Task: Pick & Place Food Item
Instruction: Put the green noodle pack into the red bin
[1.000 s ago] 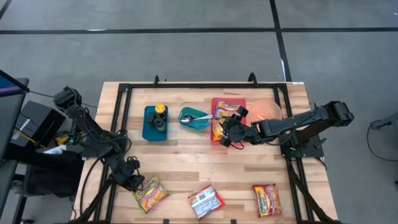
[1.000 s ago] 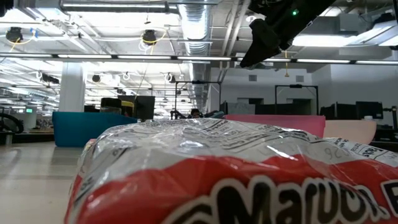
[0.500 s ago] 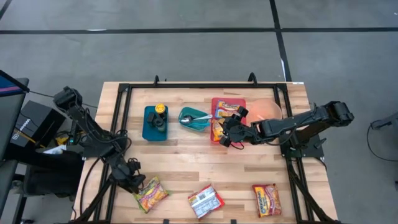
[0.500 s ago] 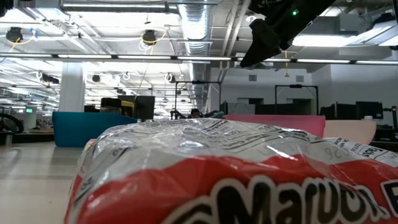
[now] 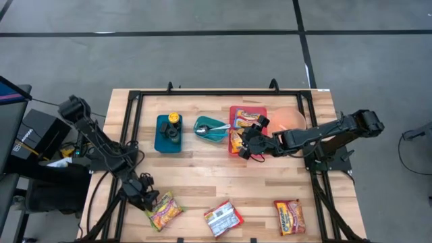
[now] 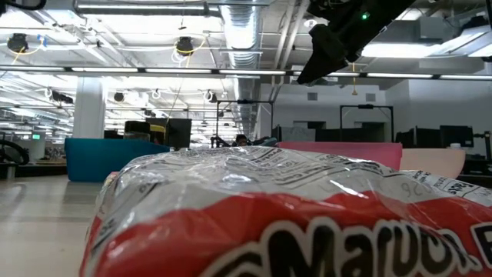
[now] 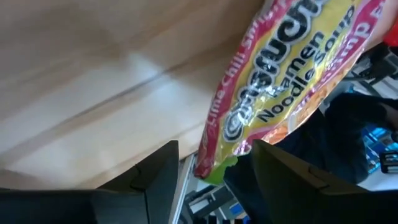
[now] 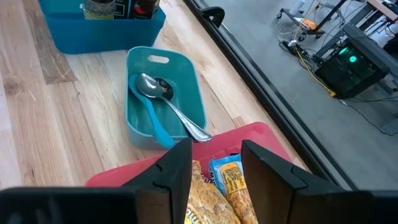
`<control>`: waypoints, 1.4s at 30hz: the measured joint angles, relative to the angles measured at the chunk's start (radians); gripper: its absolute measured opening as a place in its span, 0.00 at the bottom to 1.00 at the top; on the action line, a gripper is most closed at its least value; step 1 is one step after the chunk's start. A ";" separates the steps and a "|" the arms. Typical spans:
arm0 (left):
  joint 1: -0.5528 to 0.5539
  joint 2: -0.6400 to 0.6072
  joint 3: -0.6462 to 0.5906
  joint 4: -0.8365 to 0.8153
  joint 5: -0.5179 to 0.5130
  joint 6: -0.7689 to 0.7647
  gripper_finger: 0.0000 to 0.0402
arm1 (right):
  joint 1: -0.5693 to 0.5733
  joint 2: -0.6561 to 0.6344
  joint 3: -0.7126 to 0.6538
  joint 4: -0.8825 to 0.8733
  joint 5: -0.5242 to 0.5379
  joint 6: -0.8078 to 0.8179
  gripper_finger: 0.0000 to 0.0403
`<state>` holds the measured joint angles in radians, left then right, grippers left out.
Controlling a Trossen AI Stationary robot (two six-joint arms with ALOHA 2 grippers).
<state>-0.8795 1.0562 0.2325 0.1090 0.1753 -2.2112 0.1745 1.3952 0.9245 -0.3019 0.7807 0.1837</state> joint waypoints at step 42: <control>-0.004 0.133 0.000 0.161 -0.014 0.066 0.01 | 0.000 0.000 0.000 0.000 -0.026 0.000 0.33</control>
<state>-0.8833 1.1889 0.2321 0.2701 0.1612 -2.1454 0.1745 1.3952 0.9245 -0.3016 0.7547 0.1837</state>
